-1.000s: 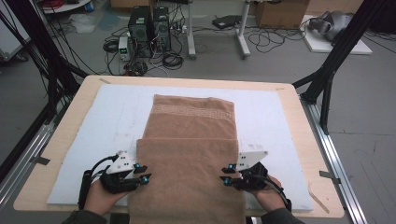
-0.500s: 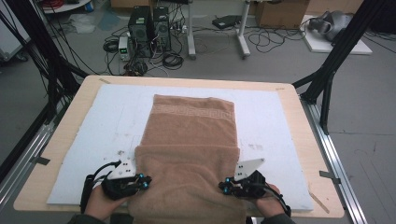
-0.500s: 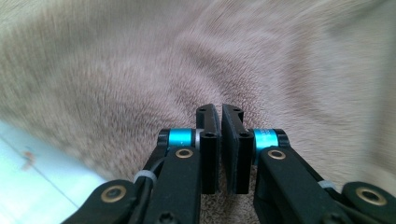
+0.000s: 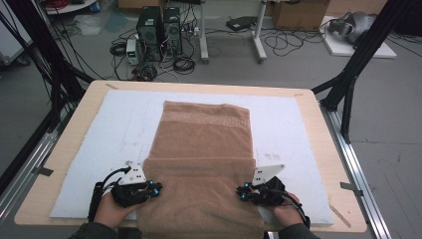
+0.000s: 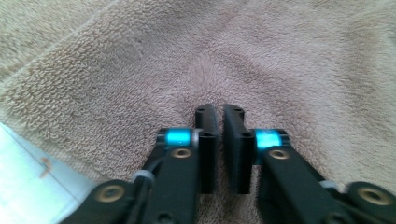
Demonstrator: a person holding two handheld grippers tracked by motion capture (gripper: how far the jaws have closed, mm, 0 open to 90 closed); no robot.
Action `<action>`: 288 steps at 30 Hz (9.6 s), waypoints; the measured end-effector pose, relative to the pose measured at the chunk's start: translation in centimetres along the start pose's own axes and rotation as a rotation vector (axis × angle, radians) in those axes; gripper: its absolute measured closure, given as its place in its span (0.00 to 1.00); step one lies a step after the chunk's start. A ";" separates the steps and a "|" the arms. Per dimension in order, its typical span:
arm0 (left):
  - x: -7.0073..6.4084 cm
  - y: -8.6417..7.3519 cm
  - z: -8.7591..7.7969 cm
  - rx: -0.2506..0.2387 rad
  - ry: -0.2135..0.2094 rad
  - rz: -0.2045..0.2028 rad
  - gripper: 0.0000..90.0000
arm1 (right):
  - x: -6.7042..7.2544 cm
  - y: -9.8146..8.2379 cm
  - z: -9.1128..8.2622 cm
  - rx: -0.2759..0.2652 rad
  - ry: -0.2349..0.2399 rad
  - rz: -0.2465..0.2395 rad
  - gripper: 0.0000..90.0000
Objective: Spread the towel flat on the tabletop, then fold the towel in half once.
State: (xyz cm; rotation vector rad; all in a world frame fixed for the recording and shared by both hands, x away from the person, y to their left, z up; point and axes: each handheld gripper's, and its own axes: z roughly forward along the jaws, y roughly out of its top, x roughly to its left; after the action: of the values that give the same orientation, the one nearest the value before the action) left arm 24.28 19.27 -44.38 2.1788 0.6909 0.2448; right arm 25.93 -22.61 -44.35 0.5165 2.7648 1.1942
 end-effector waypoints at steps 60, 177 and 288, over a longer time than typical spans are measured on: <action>4.7 6.3 0.0 -0.141 0.099 -0.095 0.45 | -7.2 4.6 -2.2 -0.147 -0.121 0.160 0.34; 10.7 4.0 3.6 0.004 0.140 -0.233 0.62 | -12.1 3.4 1.7 0.035 -0.143 0.311 0.49; 7.1 2.3 1.1 -0.013 0.184 -0.148 0.42 | -8.5 1.4 -0.1 -0.005 -0.150 0.191 0.38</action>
State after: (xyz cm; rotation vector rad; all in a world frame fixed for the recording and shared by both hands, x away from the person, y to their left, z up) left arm 31.56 21.30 -43.73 2.0985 0.9466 0.3741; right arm 34.26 -24.72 -43.75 0.8498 2.6328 1.1452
